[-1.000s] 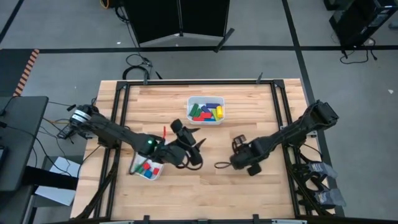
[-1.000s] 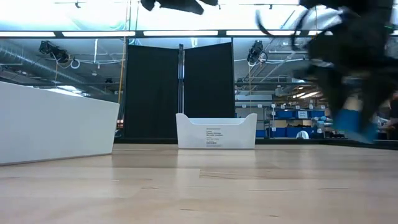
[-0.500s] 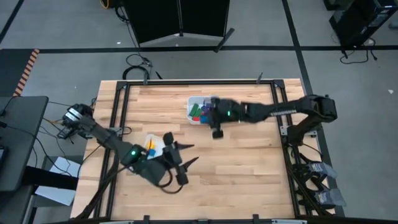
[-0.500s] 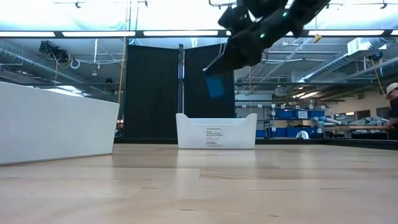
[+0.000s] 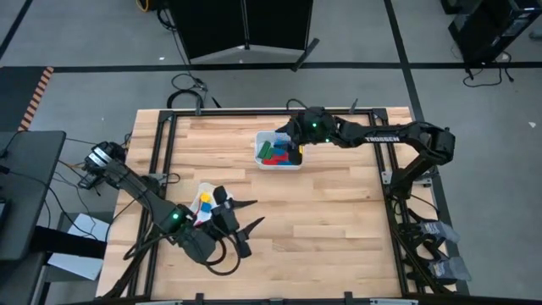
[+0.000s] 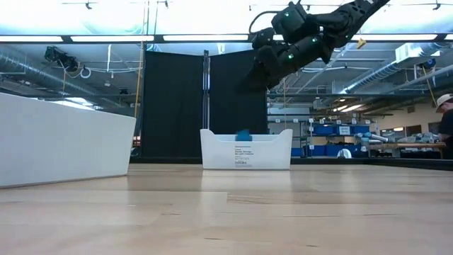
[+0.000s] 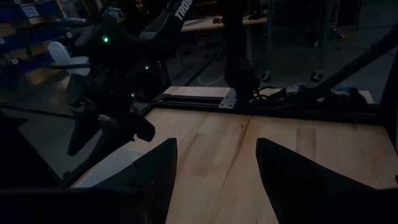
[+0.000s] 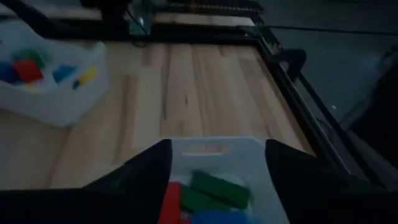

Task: Sort blocks by size
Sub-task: Return to Home Position

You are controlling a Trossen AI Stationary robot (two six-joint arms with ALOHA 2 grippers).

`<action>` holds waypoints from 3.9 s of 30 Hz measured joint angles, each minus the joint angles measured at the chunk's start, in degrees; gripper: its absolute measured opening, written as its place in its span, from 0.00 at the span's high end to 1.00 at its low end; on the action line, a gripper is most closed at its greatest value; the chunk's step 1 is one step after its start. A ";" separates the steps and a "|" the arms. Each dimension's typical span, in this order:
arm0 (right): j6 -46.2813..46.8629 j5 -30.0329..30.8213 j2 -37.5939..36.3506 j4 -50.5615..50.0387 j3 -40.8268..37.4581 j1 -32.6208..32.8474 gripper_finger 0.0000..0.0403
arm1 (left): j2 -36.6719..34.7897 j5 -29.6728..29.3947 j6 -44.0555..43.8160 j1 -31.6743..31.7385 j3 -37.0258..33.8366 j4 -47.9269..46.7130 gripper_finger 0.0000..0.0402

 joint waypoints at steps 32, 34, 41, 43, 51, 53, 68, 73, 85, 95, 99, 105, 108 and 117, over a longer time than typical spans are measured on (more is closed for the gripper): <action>13.14 -13.75 -42.59 40.54 -55.47 -3.58 0.98 | -35.83 20.01 5.30 19.63 -56.34 39.09 0.99; 13.83 -16.19 -43.09 39.29 -55.56 -4.48 0.99 | -37.42 20.93 5.30 19.67 -59.64 42.20 0.99; 17.49 -21.43 -46.47 33.89 -55.63 -8.42 0.99 | -38.56 20.54 3.57 19.63 -66.17 47.29 1.00; 16.95 -21.04 -48.83 31.66 -55.63 -9.49 0.99 | -38.58 20.35 3.67 19.33 -68.03 51.30 1.00; 16.06 -18.96 -61.12 17.77 -55.63 -11.80 0.99 | -39.08 19.18 4.06 18.01 -70.45 52.12 1.00; 14.98 -17.47 -64.61 11.99 -55.63 -11.80 0.99 | -39.62 20.13 5.30 18.01 -70.47 51.81 1.00; 13.48 -13.48 -87.50 -5.34 -55.17 -12.38 0.99 | -57.26 25.26 6.83 18.01 -70.48 35.29 1.00; 13.22 -13.38 -87.71 -5.46 -55.17 -12.37 0.99 | -67.26 27.79 6.83 18.01 -70.48 26.07 1.00; 15.34 -14.24 -83.23 -5.44 -55.17 -12.31 0.99 | -86.95 35.47 7.00 18.01 -70.48 9.17 1.00; 17.98 -14.37 -81.48 -5.33 -55.12 -12.26 0.95 | -86.84 41.94 9.20 18.05 -70.28 8.36 1.00; 17.98 -14.37 -81.48 -5.11 -55.12 -12.26 0.92 | -86.84 41.99 9.65 18.05 -70.28 8.32 0.98; 17.94 -14.37 -81.48 -4.98 -55.12 -12.26 0.91 | -86.84 40.01 9.82 18.05 -70.28 8.40 0.94; 17.94 -14.37 -81.48 -4.98 -55.12 -12.26 0.92 | -86.84 39.95 9.56 18.05 -70.28 8.40 0.93; 17.92 -14.37 -81.48 -4.98 -55.12 -12.26 0.91 | -86.84 39.82 9.67 18.05 -70.28 8.56 0.93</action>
